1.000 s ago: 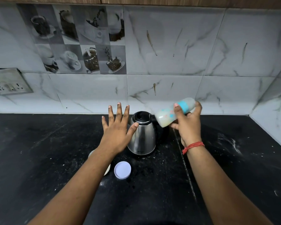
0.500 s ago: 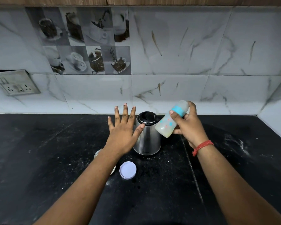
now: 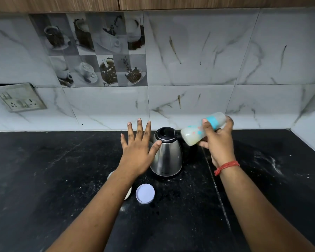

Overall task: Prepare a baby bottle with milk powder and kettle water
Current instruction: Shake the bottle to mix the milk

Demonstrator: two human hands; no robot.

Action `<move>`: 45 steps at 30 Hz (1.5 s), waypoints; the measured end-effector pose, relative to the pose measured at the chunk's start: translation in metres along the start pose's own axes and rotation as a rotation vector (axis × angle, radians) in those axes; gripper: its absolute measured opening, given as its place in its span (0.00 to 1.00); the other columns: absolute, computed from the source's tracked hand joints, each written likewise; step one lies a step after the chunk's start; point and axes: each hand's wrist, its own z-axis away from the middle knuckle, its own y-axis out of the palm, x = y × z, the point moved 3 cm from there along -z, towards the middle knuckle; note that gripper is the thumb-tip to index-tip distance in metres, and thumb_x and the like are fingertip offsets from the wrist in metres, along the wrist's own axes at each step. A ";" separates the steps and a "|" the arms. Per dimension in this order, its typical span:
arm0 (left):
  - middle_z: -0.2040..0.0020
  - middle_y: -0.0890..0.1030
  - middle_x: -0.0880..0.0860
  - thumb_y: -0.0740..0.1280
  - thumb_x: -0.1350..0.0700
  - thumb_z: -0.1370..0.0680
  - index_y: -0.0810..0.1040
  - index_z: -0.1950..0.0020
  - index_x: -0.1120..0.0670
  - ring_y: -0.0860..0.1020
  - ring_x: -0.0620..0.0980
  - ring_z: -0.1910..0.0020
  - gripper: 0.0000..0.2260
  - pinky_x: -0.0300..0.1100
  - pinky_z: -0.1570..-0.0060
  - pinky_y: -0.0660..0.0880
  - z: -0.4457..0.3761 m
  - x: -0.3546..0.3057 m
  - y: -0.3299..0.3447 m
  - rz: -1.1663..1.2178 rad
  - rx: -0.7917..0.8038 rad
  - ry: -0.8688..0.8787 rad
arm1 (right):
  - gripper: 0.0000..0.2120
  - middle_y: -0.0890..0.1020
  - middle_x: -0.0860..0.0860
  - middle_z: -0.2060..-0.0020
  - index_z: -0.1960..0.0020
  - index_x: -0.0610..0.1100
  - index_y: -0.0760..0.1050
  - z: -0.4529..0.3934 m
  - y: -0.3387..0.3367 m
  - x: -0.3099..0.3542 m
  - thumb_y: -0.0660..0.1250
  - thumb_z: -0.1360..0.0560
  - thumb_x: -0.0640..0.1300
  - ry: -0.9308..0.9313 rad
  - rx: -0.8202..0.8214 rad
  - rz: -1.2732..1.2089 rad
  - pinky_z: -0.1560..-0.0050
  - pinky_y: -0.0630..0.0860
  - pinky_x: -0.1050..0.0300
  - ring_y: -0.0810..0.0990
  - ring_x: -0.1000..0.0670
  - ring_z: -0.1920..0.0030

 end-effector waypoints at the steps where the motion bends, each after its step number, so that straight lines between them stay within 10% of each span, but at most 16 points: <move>1: 0.18 0.31 0.48 0.36 0.28 0.25 0.36 0.18 0.42 0.27 0.55 0.21 0.38 0.65 0.22 0.36 0.000 0.000 0.000 -0.003 0.000 -0.003 | 0.28 0.80 0.47 0.43 0.28 0.55 0.60 0.001 0.000 0.001 0.71 0.21 0.48 0.006 0.001 -0.017 0.59 0.85 0.46 0.85 0.49 0.46; 45: 0.18 0.32 0.48 0.36 0.28 0.25 0.36 0.18 0.42 0.27 0.55 0.21 0.38 0.65 0.22 0.35 0.003 0.004 -0.005 -0.017 -0.002 0.002 | 0.26 0.82 0.47 0.47 0.32 0.58 0.61 0.007 0.006 0.017 0.71 0.22 0.47 -0.038 0.134 0.087 0.58 0.85 0.41 0.87 0.49 0.50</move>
